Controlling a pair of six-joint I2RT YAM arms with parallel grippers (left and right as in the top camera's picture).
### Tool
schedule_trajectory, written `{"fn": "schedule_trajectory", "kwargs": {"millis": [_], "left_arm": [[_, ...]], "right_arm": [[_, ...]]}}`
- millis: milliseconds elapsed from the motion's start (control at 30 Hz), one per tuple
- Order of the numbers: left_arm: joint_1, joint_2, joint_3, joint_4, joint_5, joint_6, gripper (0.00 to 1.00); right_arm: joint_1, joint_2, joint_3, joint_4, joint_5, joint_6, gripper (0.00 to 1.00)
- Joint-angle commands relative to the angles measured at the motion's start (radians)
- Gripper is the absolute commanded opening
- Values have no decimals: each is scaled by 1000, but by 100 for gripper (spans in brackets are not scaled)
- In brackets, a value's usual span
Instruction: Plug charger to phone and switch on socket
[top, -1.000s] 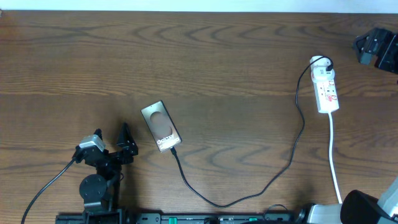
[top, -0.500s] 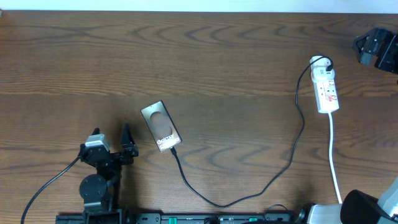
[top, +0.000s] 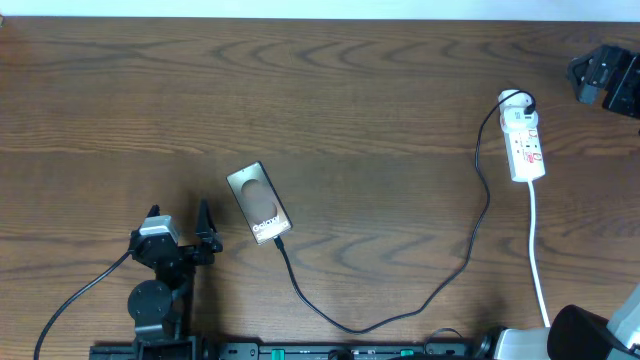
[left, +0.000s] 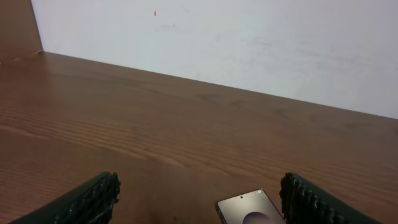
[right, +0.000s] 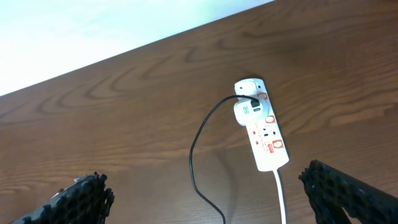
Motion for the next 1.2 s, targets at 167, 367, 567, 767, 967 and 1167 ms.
{"fn": "schedule_trajectory", "kwargs": {"millis": [167, 367, 567, 767, 967, 1167], "left_arm": [[6, -5, -9, -44, 21, 20, 85], [6, -5, -9, -44, 21, 20, 85], [6, -5, -9, -44, 21, 20, 85], [6, -5, -9, -44, 21, 21, 85], [6, -5, -9, -44, 21, 20, 85], [6, -5, -9, -44, 21, 21, 85]], "right_arm": [[2, -12, 4, -1, -8, 14, 99], [2, -12, 4, -1, -8, 14, 99], [2, -12, 4, -1, -8, 14, 99], [3, -11, 4, -1, -5, 13, 99], [32, -21, -18, 38, 17, -2, 99], [171, -105, -211, 249, 18, -1, 99]]}}
